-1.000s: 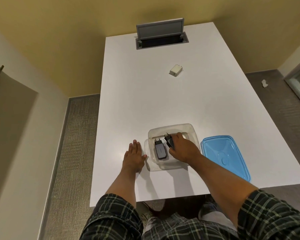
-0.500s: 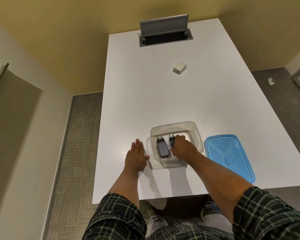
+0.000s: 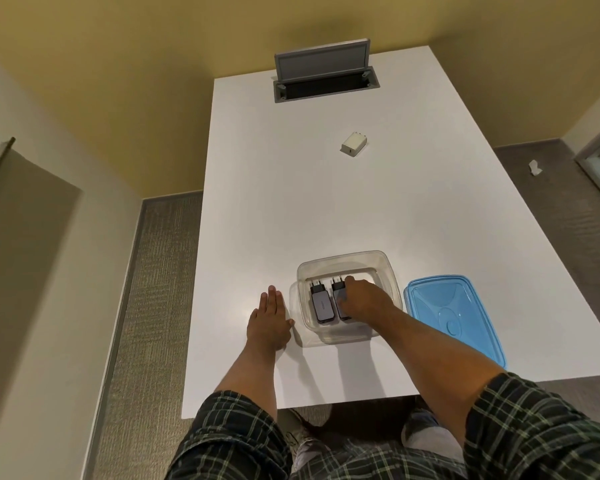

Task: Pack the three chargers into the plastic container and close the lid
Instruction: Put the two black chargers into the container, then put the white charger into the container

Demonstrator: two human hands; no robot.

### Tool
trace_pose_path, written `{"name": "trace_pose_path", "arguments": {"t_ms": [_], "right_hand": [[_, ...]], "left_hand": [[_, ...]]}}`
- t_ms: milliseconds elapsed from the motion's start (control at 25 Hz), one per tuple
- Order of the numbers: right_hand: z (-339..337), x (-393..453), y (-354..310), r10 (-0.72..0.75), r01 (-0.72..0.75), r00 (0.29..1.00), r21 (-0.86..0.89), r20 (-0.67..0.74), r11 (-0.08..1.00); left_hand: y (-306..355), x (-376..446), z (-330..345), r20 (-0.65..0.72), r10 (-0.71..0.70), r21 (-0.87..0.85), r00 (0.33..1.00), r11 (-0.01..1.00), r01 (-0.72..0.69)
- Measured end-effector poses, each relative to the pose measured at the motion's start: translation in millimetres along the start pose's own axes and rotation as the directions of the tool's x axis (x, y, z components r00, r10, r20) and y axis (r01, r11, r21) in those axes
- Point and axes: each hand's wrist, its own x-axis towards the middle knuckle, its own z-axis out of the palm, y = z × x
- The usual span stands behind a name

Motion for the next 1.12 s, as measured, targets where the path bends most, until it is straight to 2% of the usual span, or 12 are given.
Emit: {"name": "trace_pose_path", "arguments": {"t_ms": [160, 240, 320, 440, 520, 600, 680, 760, 920, 1040, 1120], "right_hand": [[-4.8, -4.1, 5.7, -0.019, 0.02, 0.999, -0.007, 0.028, 1.0], [-5.7, -7.6, 8.1, -0.09, 0.091, 0.996, -0.116, 0.01, 0.989], [-8.9, -10.7, 8.1, -0.221, 0.205, 0.975, -0.265, -0.03, 0.942], [-21.2, -12.0, 7.4, -0.438, 0.358, 0.891, -0.402, -0.124, 0.843], [-35.8, -10.3, 5.2, -0.525, 0.404, 0.827, -0.435, -0.202, 0.805], [-54.3, -3.2, 1.5, -0.568, 0.414, 0.762, -0.442, -0.31, 0.796], [-71.5, 6.6, -2.9, -0.545, 0.385, 0.743, -0.417, -0.39, 0.823], [-82.9, 17.1, -5.3, -0.476, 0.343, 0.774, -0.356, -0.417, 0.87], [-97.6, 44.3, 3.0, -0.244, 0.161, 0.907, -0.252, -0.344, 0.954], [-112.8, 66.0, 12.0, -0.077, 0.018, 0.938, -0.173, -0.338, 0.985], [-122.2, 79.3, 16.0, -0.049, -0.009, 0.942, -0.171, -0.332, 0.985]], "left_hand": [[4.4, 0.7, -5.3, 0.015, 0.002, 0.006, 1.0, 1.0, -0.002], [6.3, -2.0, -14.7, -0.082, -0.003, 0.039, 0.997, 0.999, 0.006], [6.2, -6.0, -22.3, -0.188, 0.014, 0.075, 0.982, 0.997, 0.0], [4.1, -2.0, -27.1, -0.305, 0.042, -0.018, 0.952, 0.999, -0.049], [5.9, 4.3, -33.2, -0.334, 0.064, -0.043, 0.94, 0.996, -0.083], [9.0, 11.6, -44.0, -0.363, 0.11, 0.007, 0.925, 0.993, -0.115], [11.9, 19.7, -55.9, -0.378, 0.13, 0.055, 0.917, 0.992, -0.118], [12.4, 28.6, -63.9, -0.364, 0.132, 0.091, 0.922, 0.99, -0.106], [14.5, 48.4, -76.4, -0.337, 0.167, 0.183, 0.927, 0.977, -0.11], [20.6, 68.3, -88.7, -0.355, 0.175, 0.176, 0.918, 0.977, -0.118], [26.6, 81.2, -96.8, -0.365, 0.189, 0.176, 0.911, 0.976, -0.132]]}}
